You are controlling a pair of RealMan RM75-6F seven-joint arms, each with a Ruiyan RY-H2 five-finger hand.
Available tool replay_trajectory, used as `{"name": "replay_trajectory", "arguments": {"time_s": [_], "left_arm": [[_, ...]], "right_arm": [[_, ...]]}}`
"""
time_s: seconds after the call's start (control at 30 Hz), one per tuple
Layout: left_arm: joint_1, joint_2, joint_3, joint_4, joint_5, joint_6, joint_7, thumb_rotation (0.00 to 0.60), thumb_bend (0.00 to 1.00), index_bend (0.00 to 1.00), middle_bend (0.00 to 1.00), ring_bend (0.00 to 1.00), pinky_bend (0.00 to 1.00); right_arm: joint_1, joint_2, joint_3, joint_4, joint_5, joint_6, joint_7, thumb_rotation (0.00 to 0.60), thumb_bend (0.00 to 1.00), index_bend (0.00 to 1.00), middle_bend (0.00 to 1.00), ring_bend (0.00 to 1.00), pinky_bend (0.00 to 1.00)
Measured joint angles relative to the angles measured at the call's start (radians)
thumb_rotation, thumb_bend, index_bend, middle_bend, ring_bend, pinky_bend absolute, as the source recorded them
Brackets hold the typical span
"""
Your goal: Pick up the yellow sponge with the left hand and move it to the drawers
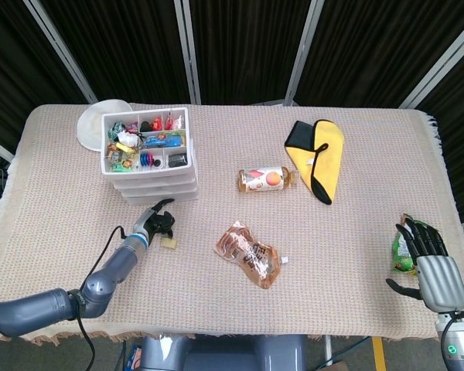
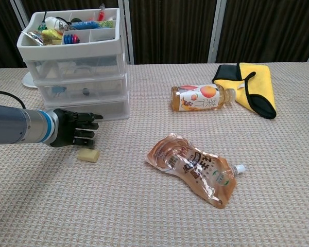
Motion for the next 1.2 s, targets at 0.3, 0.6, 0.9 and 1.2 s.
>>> {"name": "replay_trajectory", "arguments": {"time_s": [0.3,0.6,0.9,1.2], "left_arm": [[0.007,-0.010,0.008,-0.005,0.021,0.000,0.003,0.600,1.00,0.17,0.94,0.88,0.66],[0.024,0.011,0.009,-0.059,0.052,-0.004,0.002,0.600,1.00,0.18,0.94,0.88,0.66],[0.042,0.037,0.033,-0.108,0.066,-0.003,0.006,0.600,1.00,0.18,0.94,0.88,0.66],[0.068,0.059,0.079,-0.161,0.131,0.002,0.027,0.600,1.00,0.18,0.93,0.87,0.66]], "right_arm": [[0.000,0.002,0.000,-0.001,-0.001,0.001,0.001,0.600,0.00,0.08,0.00,0.00,0.00],[0.000,0.001,0.002,-0.001,0.002,0.001,-0.001,0.600,0.00,0.08,0.00,0.00,0.00],[0.000,0.000,0.002,-0.003,0.003,0.003,-0.004,0.600,0.00,0.08,0.00,0.00,0.00],[0.000,0.002,0.003,-0.004,0.006,0.001,-0.003,0.600,0.00,0.08,0.00,0.00,0.00]]}}
